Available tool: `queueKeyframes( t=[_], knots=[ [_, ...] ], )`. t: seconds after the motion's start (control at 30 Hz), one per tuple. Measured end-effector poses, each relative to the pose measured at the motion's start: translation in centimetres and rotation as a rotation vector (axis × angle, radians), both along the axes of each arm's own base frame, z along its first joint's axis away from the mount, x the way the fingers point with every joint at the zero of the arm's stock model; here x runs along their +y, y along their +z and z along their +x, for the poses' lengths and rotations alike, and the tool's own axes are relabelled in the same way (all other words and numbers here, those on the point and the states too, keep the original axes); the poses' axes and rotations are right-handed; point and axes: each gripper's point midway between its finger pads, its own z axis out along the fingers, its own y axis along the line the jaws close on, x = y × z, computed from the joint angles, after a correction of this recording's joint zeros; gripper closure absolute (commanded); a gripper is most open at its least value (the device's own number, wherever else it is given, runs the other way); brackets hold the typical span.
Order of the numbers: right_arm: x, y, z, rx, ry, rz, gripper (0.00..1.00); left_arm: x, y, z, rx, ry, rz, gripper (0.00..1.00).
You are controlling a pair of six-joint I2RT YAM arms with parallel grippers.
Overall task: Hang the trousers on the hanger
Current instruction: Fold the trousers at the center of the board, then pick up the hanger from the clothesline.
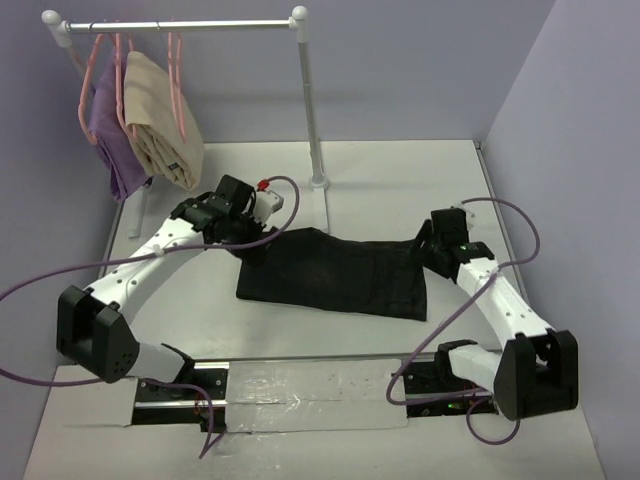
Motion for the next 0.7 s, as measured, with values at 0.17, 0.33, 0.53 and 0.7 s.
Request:
queueKeyframes(
  t=[0.17,0.33,0.53,0.7],
  knots=[
    [1.4,-2.0,-0.6,0.057,0.039,0.022,0.28,1.8,4.1,-2.0,-0.095,-0.023,-0.015,0.35],
    [2.3,-1.0,0.1,0.007,0.068,0.012,0.28,2.5,18.7,-2.1,-0.424,0.019,-0.196,0.30],
    [2.5,-0.4,0.5,-0.025,0.067,0.012,0.28,6.8,35.9,-3.0,-0.889,0.209,-0.382,0.06],
    [2.8,-0.4,0.6,-0.038,0.071,0.020,0.29,10.6,41.9,0.3,-1.077,0.439,-0.332,0.11]
  ],
)
